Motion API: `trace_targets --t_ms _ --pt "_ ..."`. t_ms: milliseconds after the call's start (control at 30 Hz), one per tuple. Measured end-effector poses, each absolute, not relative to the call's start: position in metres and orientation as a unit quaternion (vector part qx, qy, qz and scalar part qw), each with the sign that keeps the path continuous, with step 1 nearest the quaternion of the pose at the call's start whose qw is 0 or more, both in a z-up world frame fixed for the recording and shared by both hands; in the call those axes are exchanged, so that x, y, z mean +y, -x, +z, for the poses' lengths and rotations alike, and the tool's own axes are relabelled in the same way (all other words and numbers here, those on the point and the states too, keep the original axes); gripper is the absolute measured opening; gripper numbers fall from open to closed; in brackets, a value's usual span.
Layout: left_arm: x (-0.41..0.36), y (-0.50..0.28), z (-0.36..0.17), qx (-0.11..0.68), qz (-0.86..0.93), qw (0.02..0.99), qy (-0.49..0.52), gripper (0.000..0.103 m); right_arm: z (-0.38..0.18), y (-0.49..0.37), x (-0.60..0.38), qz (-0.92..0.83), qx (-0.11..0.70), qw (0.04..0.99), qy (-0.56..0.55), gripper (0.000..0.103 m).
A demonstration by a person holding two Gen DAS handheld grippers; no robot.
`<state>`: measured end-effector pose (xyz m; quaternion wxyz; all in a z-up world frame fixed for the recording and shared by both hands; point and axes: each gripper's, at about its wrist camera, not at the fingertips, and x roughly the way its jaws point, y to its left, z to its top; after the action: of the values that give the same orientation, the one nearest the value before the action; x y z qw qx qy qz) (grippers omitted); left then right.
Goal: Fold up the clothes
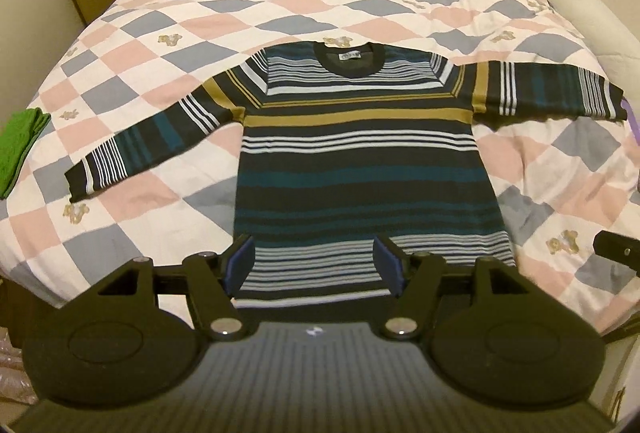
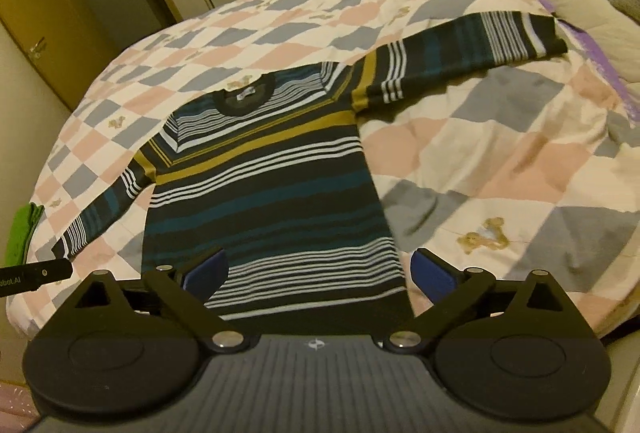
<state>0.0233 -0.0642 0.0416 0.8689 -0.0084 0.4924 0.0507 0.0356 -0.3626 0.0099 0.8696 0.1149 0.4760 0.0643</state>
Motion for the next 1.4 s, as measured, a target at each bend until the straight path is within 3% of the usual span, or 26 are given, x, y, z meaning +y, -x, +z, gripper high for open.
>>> trace_targets --t_ms 800,1400 --pt "-0.125 0.098 0.047 0.496 0.103 0.862 0.025 0.067 0.005 0.046 -0.412 0.122 0.495 0.855 -0.094 0.101" --pt "-0.149 0.100 0.062 0.465 0.087 0.881 0.003 0.071 0.025 0.056 -0.435 0.121 0.450 0.876 -0.121 0.101"
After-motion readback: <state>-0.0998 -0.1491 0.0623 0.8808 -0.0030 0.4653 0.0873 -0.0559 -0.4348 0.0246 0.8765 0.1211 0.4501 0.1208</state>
